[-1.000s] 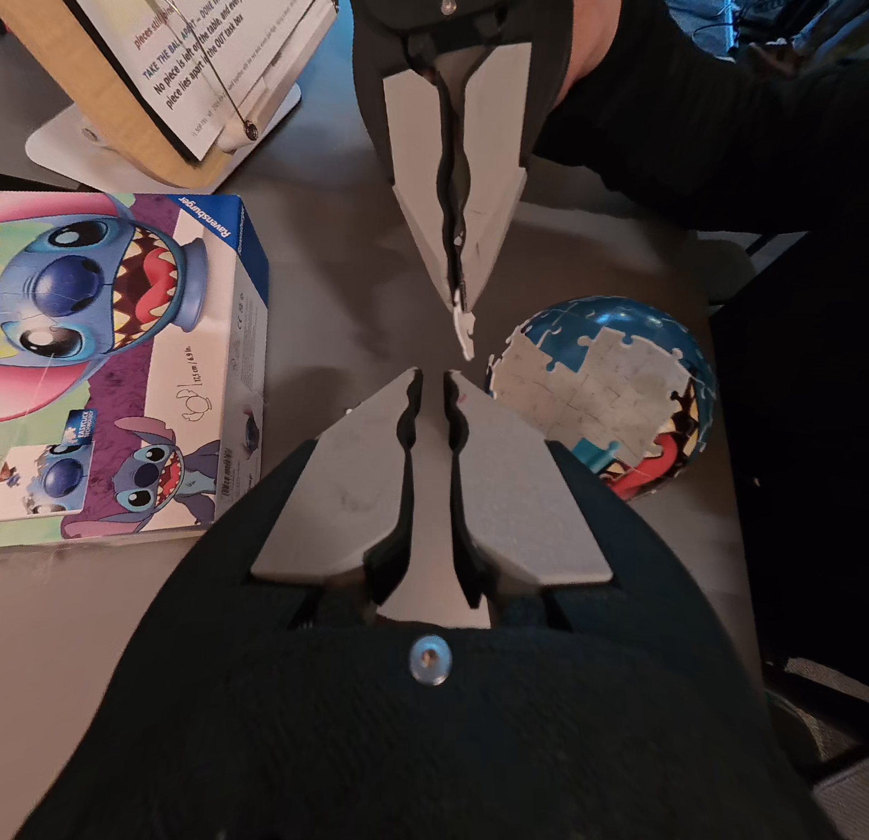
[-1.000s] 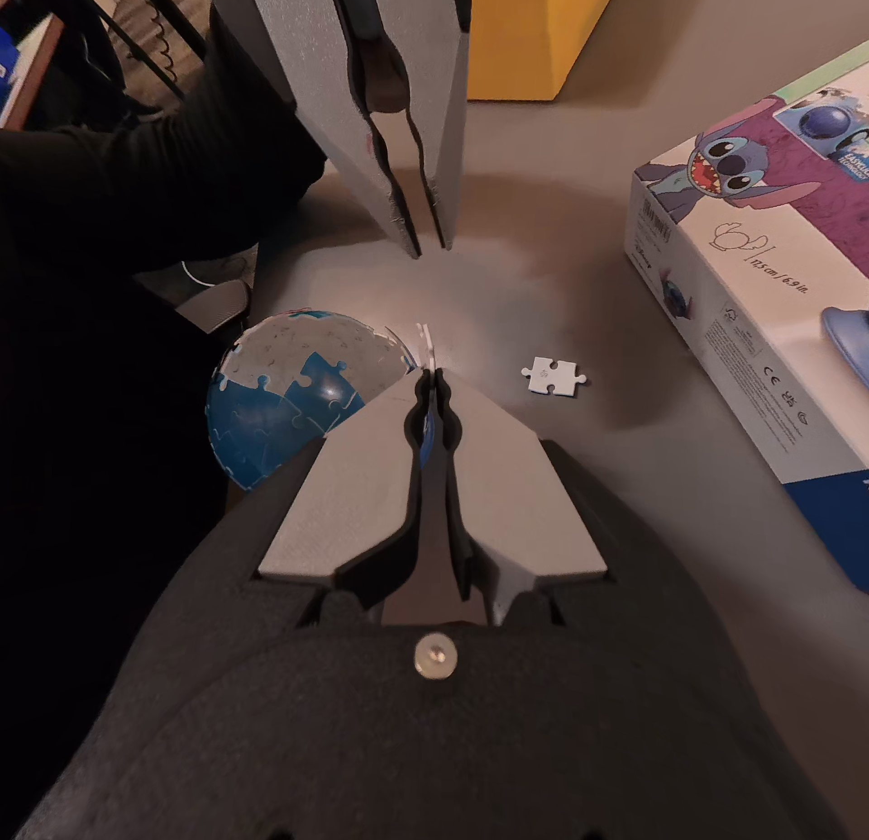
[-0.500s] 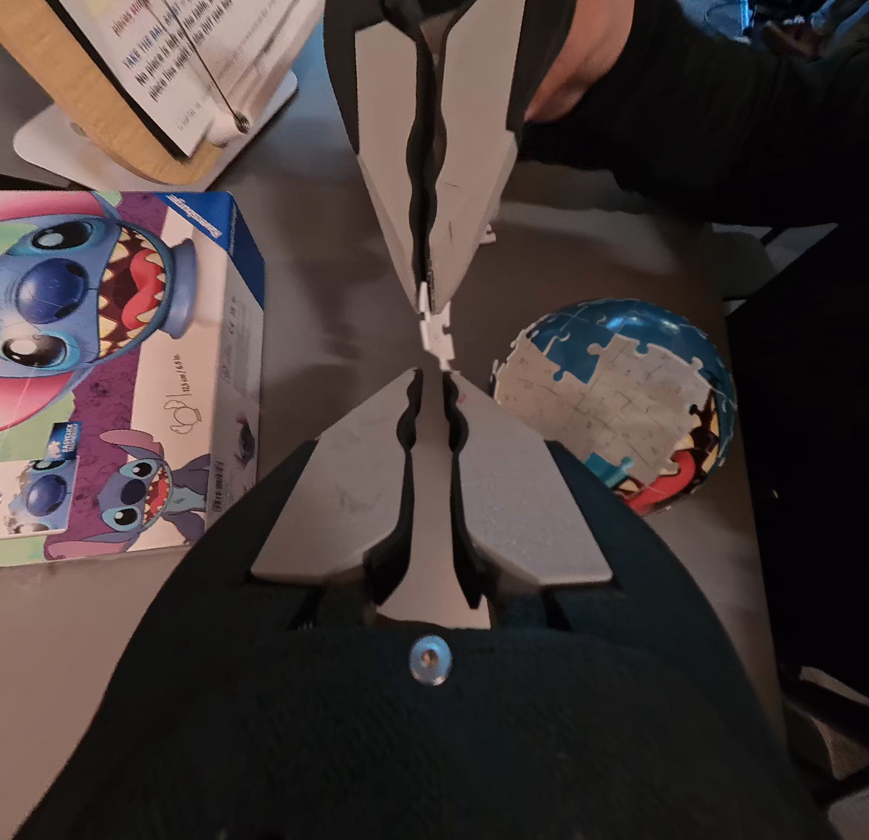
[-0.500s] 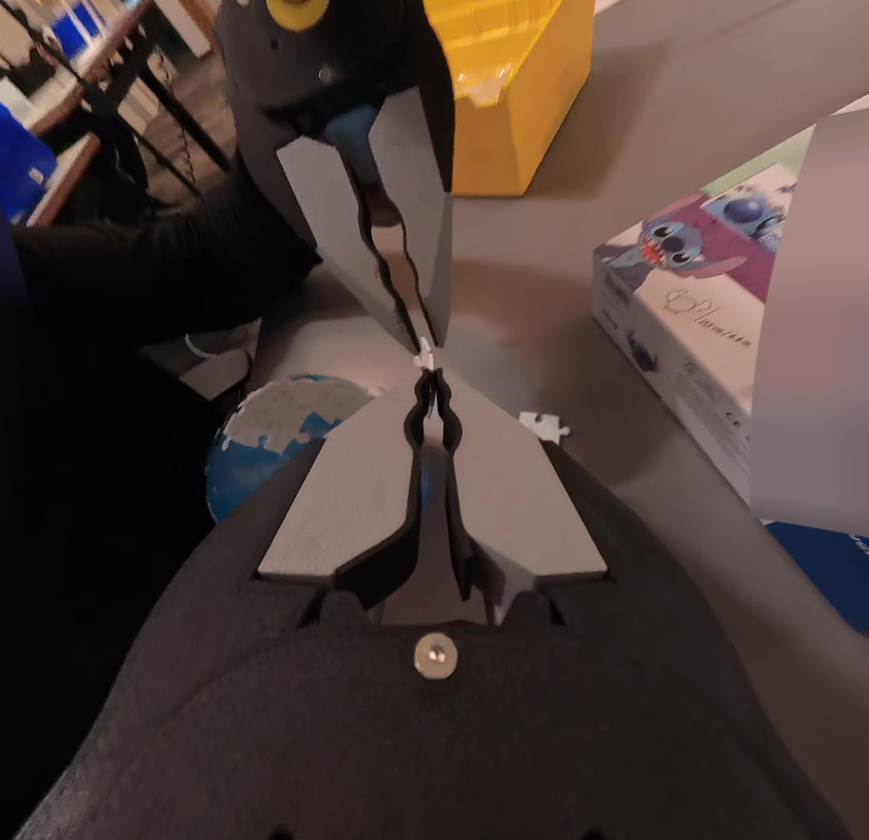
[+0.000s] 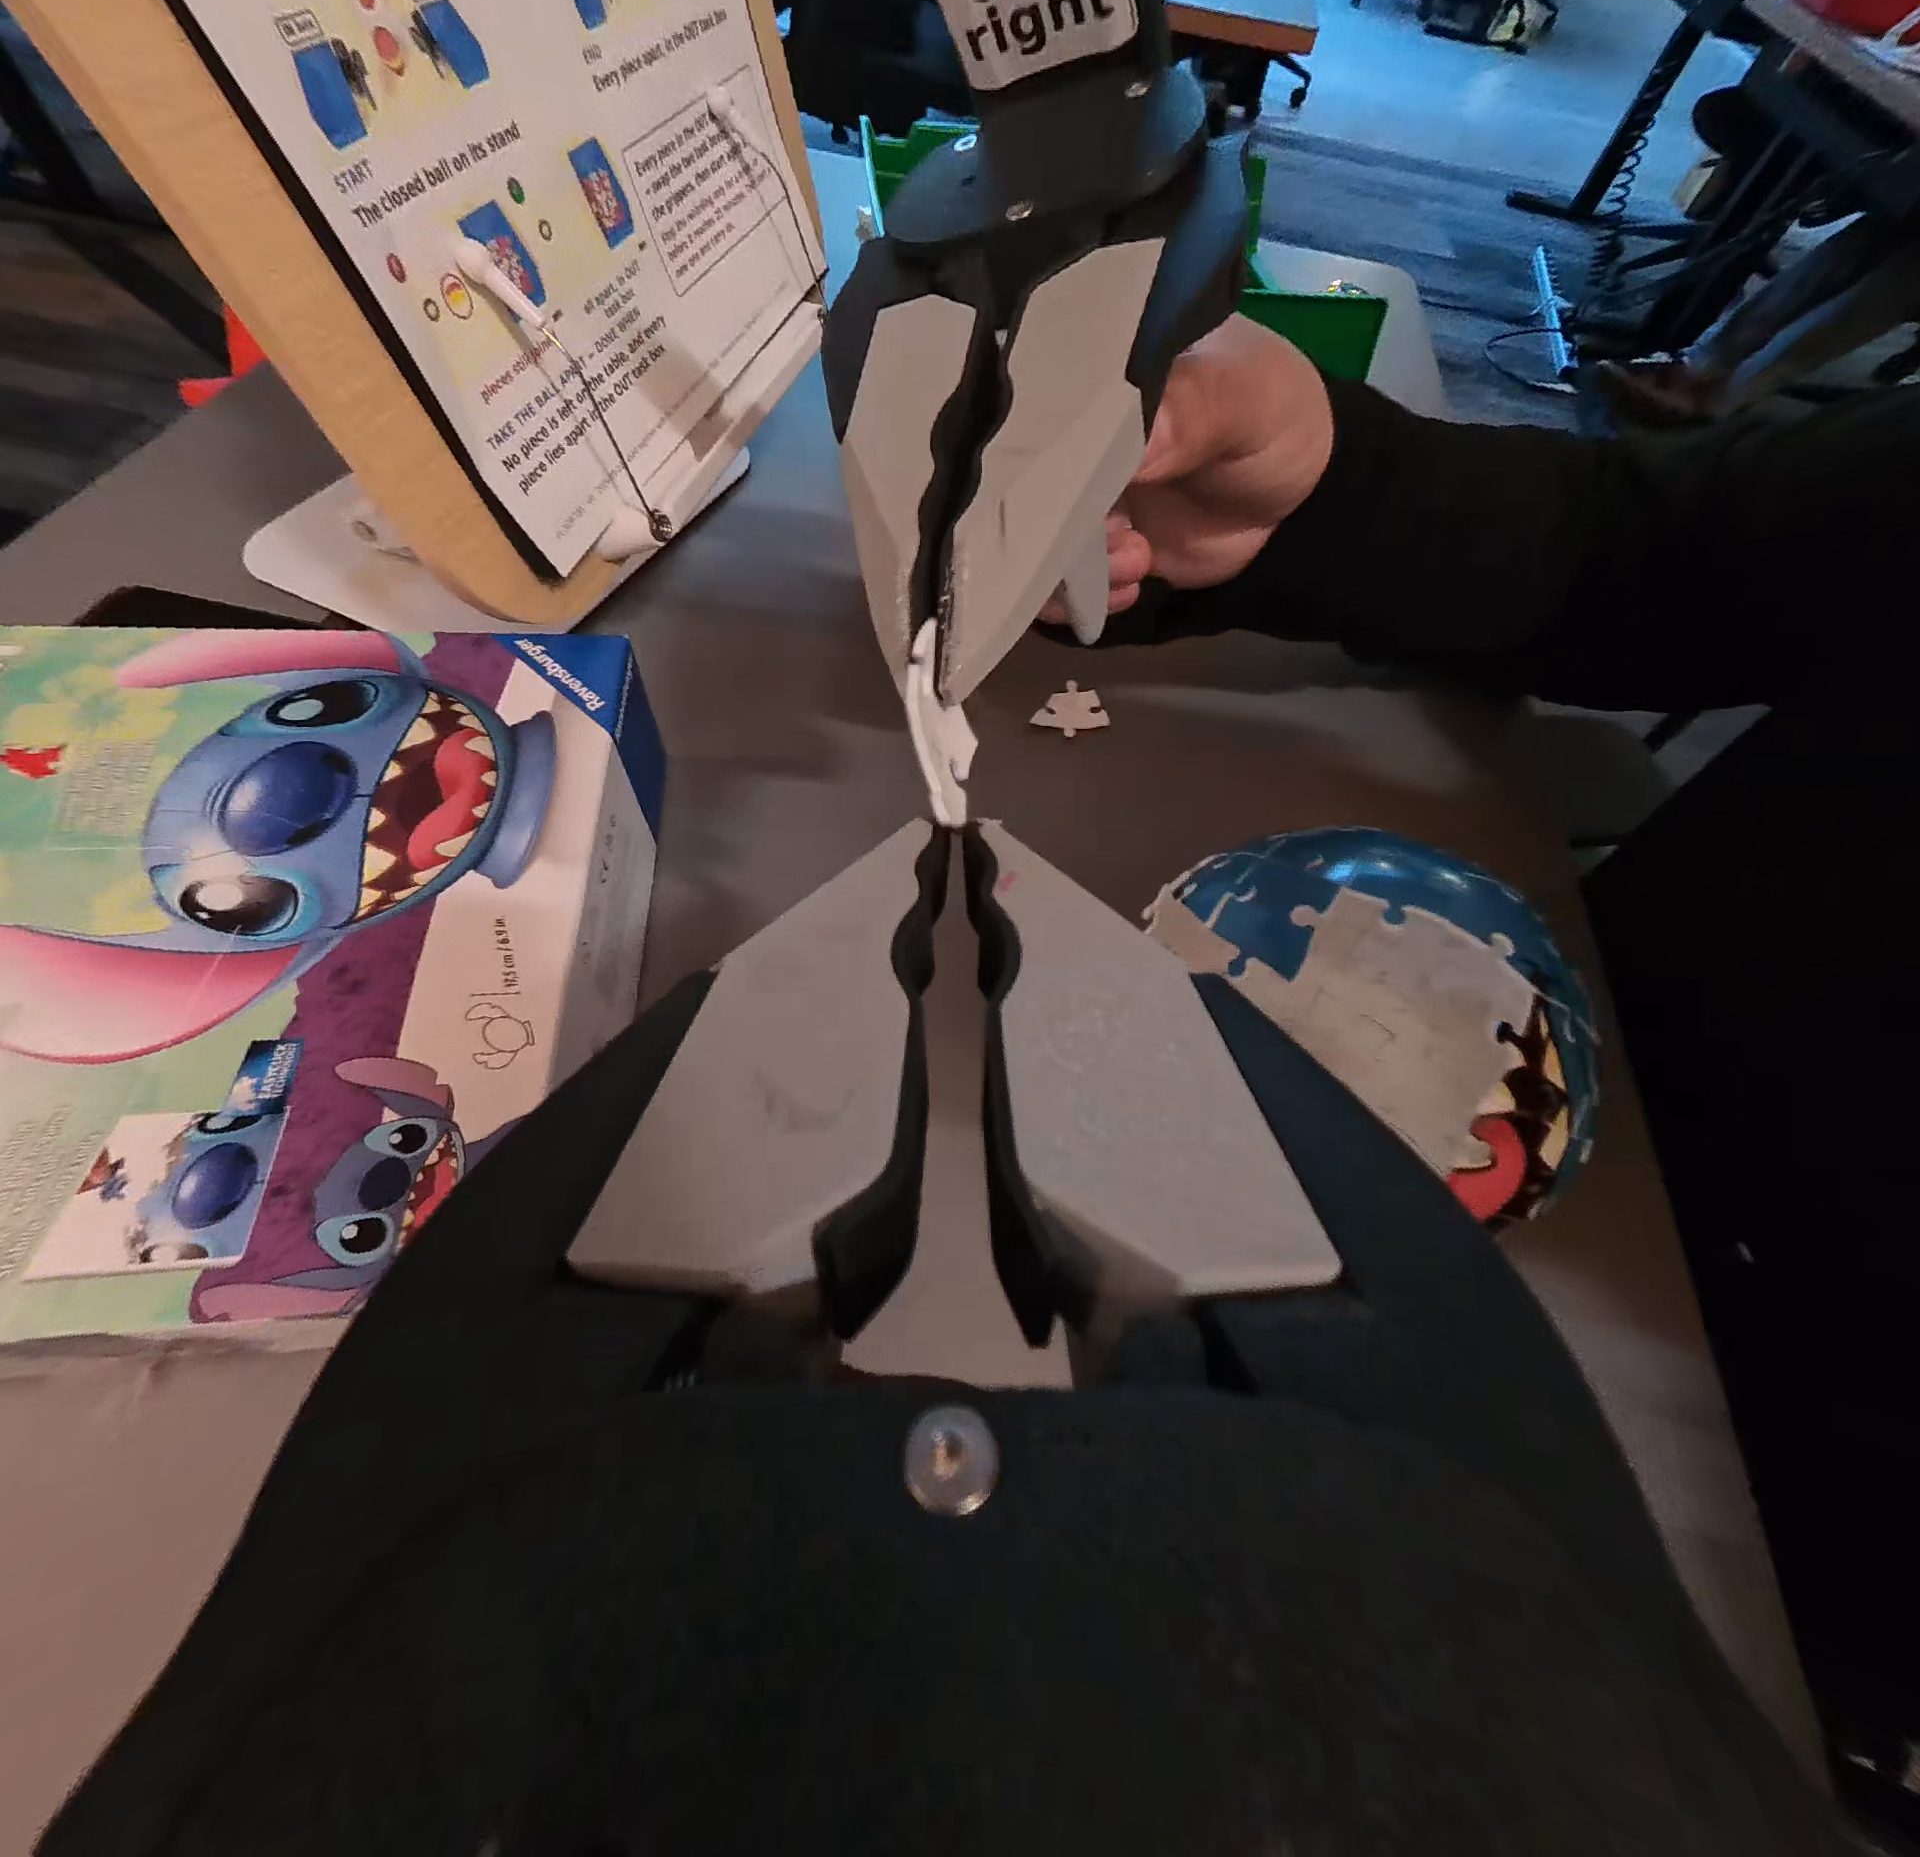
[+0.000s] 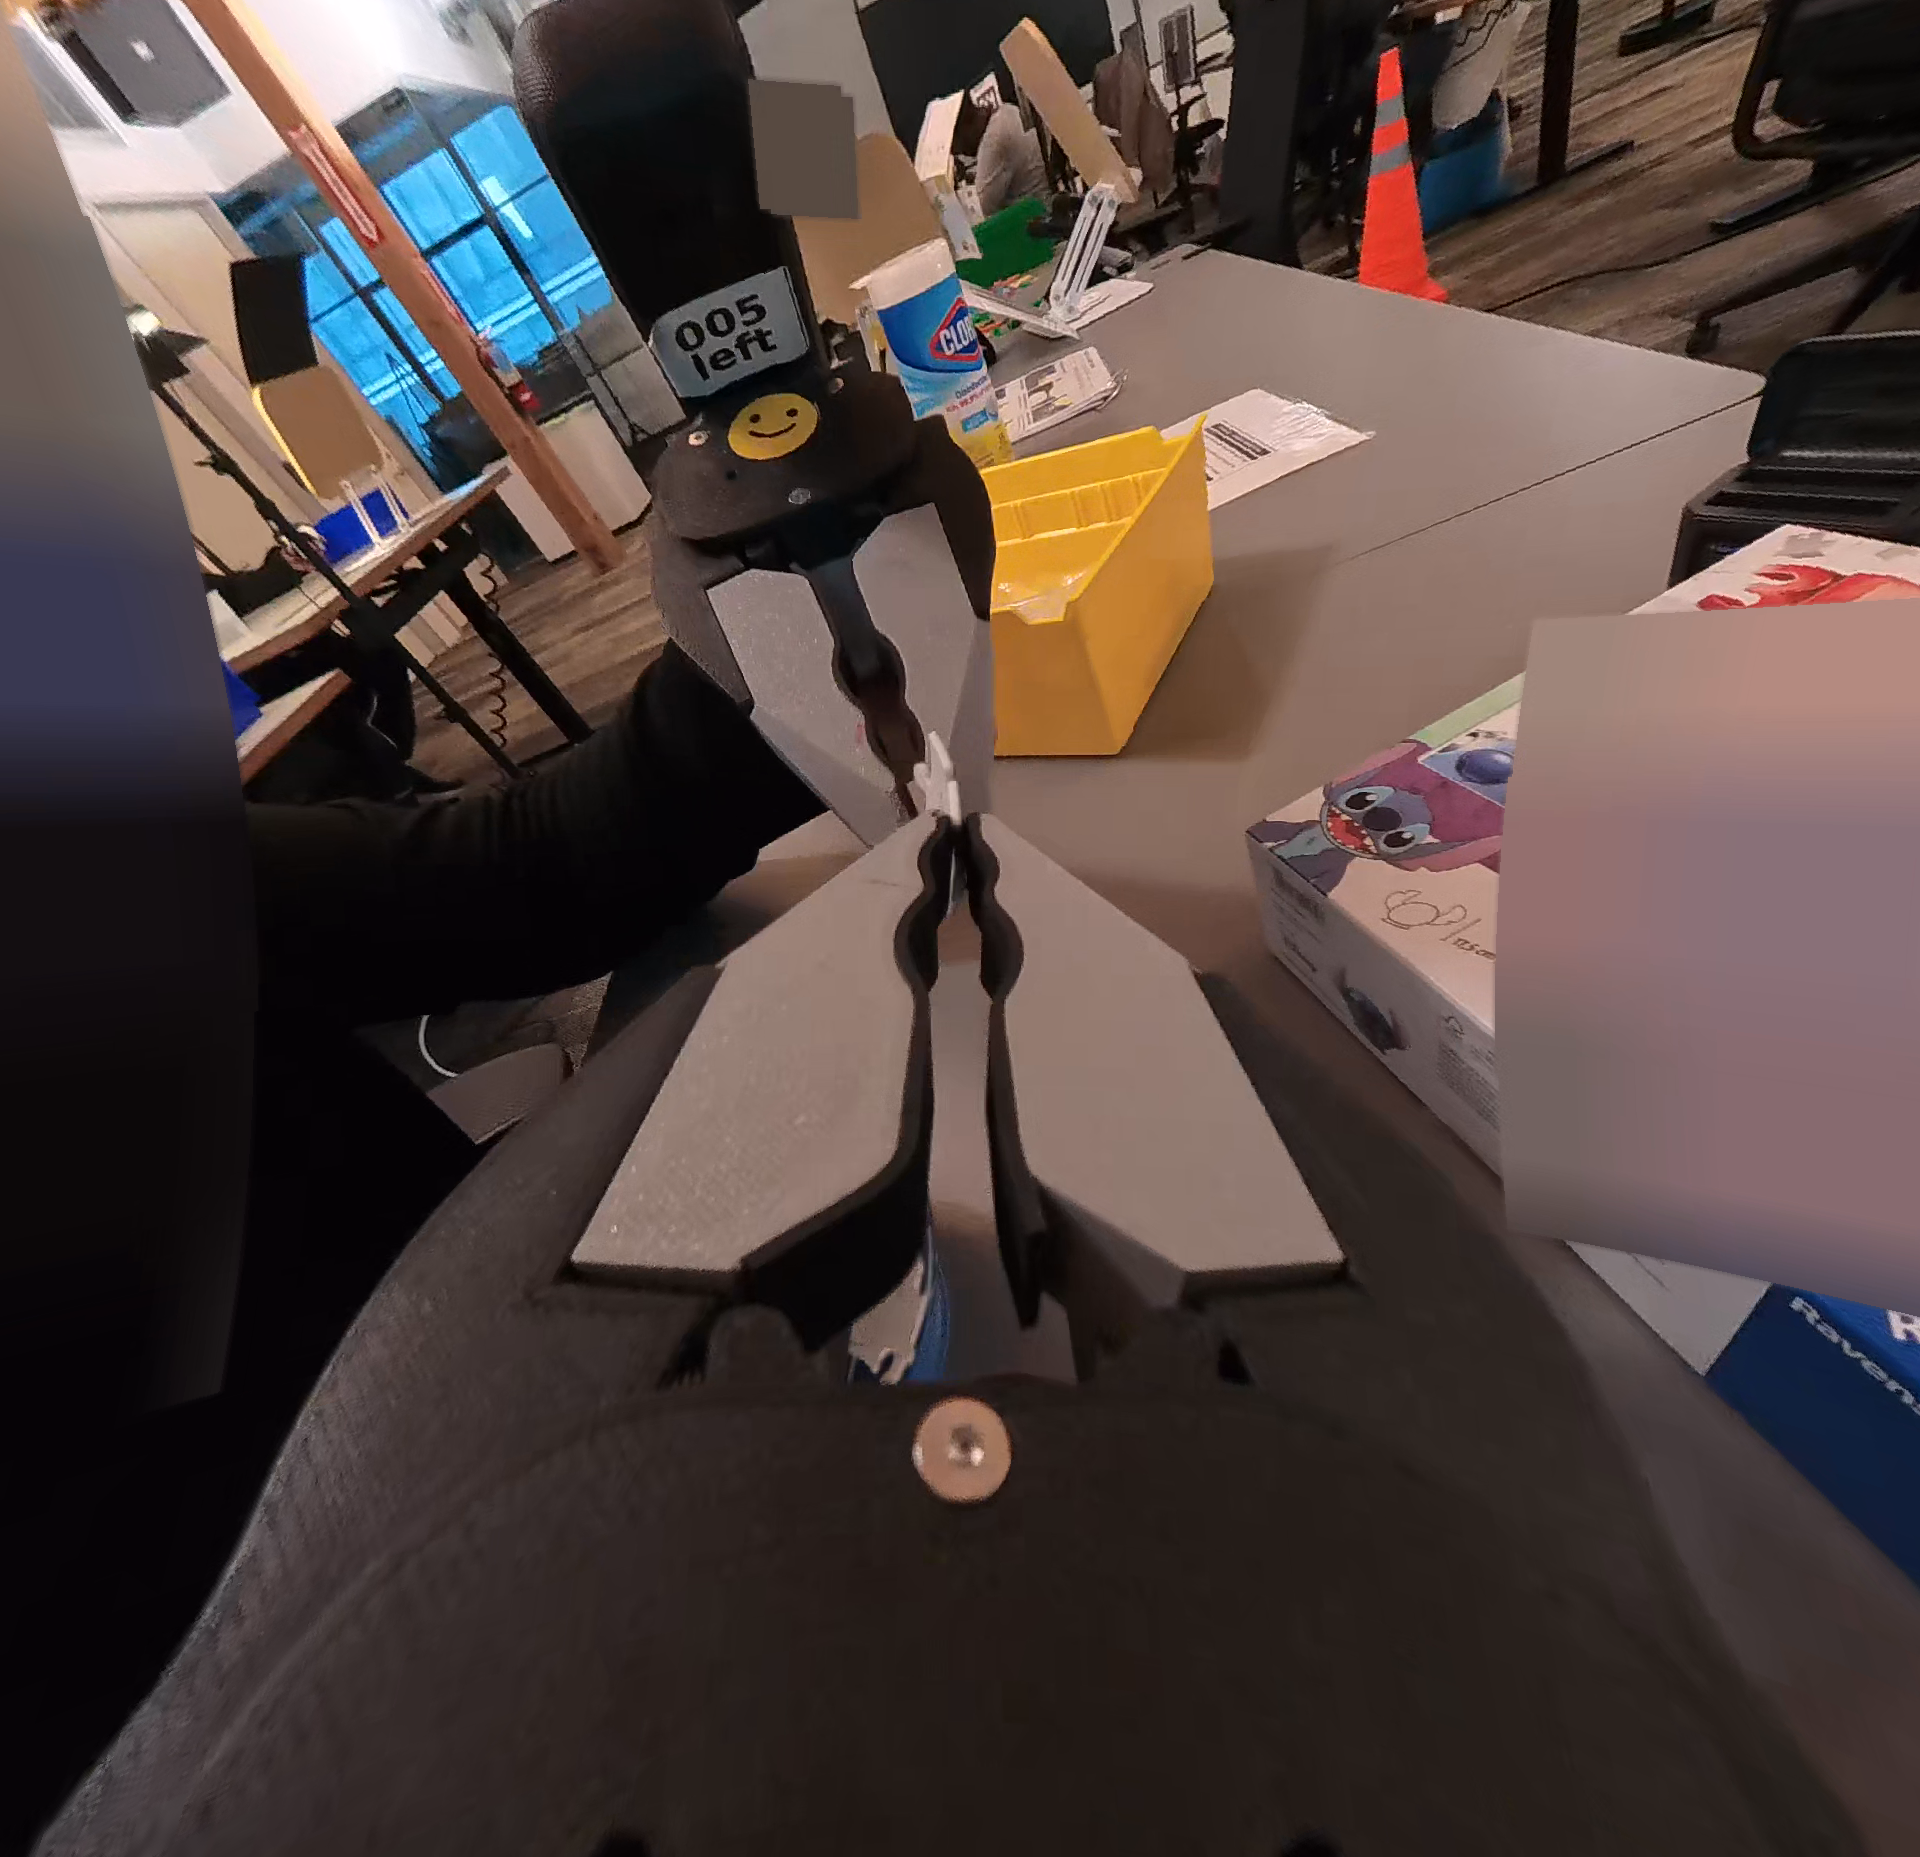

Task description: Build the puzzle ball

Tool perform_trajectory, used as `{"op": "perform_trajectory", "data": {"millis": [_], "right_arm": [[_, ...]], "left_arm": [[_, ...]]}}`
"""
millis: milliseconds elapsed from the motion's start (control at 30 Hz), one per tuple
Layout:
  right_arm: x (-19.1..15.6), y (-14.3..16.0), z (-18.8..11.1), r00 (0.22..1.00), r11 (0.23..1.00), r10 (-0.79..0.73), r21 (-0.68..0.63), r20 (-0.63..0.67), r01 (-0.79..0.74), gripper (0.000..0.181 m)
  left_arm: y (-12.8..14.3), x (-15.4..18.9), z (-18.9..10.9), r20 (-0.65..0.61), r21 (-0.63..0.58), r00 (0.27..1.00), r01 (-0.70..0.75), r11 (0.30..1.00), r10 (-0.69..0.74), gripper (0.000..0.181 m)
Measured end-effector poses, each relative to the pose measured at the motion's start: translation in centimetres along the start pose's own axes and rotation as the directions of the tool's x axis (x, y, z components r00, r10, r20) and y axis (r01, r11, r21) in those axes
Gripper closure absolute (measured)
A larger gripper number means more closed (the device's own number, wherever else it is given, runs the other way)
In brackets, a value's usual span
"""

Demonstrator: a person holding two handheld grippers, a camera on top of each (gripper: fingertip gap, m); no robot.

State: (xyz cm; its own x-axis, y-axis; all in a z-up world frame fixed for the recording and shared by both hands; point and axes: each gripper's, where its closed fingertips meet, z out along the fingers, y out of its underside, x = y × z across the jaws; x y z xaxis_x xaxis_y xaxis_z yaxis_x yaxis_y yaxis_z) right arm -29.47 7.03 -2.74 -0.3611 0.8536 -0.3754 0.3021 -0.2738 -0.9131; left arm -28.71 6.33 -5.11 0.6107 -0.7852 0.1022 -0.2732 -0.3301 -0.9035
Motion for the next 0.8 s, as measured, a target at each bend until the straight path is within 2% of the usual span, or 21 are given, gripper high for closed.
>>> {"op": "perform_trajectory", "data": {"millis": [233, 500, 700, 800], "right_arm": [[-0.1, 1.2, 0.2, 1.0, 0.997, 0.01, -0.076, 0.027, -0.008, 0.181], [-0.1, 2.8, 0.3, 1.0, 0.983, -0.013, -0.185, 0.008, 0.014, 0.181], [0.4, 3.5, 0.0, 1.0, 0.976, 0.017, -0.216, -0.008, -0.019, 0.181], [0.2, 4.1, 0.1, 0.999, 0.969, 0.049, -0.242, 0.007, -0.045, 0.181]], "left_arm": [[-1.4, -0.3, -1.0, -0.008, 0.085, 0.999, 0.035, 0.996, -0.034, 0.181], [-0.2, -0.6, -0.4, 0.003, 0.024, 0.999, 0.054, 0.998, -0.054, 0.181], [1.5, -1.1, 0.0, 0.023, -0.068, 0.997, 0.074, 0.995, -0.072, 0.168], [1.9, -0.2, 0.8, -0.017, -0.088, 0.998, 0.065, 0.994, -0.067, 0.166]]}}
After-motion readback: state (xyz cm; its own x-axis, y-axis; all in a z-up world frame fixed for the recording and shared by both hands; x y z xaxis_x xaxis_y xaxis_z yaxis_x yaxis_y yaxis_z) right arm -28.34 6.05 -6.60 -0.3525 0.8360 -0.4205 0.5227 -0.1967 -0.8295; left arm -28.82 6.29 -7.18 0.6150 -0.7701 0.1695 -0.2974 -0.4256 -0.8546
